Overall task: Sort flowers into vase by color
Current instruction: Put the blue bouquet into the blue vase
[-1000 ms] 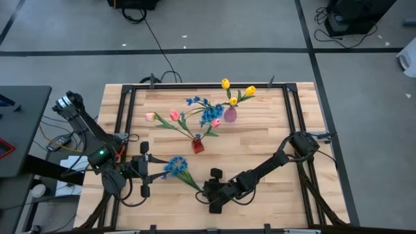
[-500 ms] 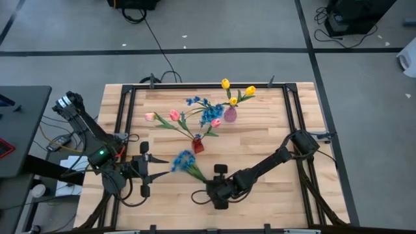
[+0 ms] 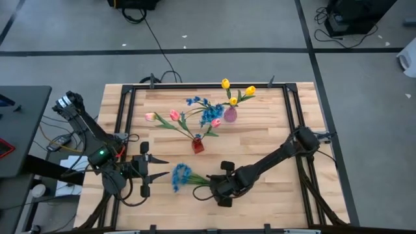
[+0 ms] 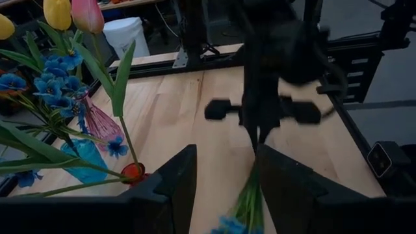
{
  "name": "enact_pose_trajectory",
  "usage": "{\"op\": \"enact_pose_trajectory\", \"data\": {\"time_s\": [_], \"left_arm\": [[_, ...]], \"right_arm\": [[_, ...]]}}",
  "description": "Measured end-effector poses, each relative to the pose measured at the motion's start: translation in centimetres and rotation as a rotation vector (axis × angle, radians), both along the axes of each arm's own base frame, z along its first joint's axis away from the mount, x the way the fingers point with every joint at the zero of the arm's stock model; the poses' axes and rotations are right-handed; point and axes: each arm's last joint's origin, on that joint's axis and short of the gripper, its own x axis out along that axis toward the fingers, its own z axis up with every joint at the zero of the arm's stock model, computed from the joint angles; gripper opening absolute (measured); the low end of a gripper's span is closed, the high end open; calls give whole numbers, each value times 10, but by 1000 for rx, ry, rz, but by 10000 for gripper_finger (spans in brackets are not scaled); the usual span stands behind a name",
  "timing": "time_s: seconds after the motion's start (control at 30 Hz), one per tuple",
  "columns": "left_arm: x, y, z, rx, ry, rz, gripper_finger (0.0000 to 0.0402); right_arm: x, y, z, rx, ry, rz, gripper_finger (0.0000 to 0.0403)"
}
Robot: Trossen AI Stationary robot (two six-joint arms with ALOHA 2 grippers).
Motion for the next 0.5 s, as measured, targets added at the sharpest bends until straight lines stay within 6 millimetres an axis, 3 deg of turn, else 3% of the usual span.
{"op": "enact_pose_trajectory", "data": {"time_s": [0.17, 0.3, 0.4, 0.5], "left_arm": [[-1, -1, -1, -23, 7, -10, 165], [2, -6, -9, -41, 18, -6, 165], [6, -11, -23, -40, 43, -6, 165], [9, -16, -32, -40, 58, -8, 165]], "right_arm": [[-30, -2, 51, -103, -32, -44, 2], [-59, 0, 79, -121, -112, -19, 2], [-75, -7, 85, -115, -193, -54, 2], [-76, -12, 76, -57, -315, -106, 9]]}}
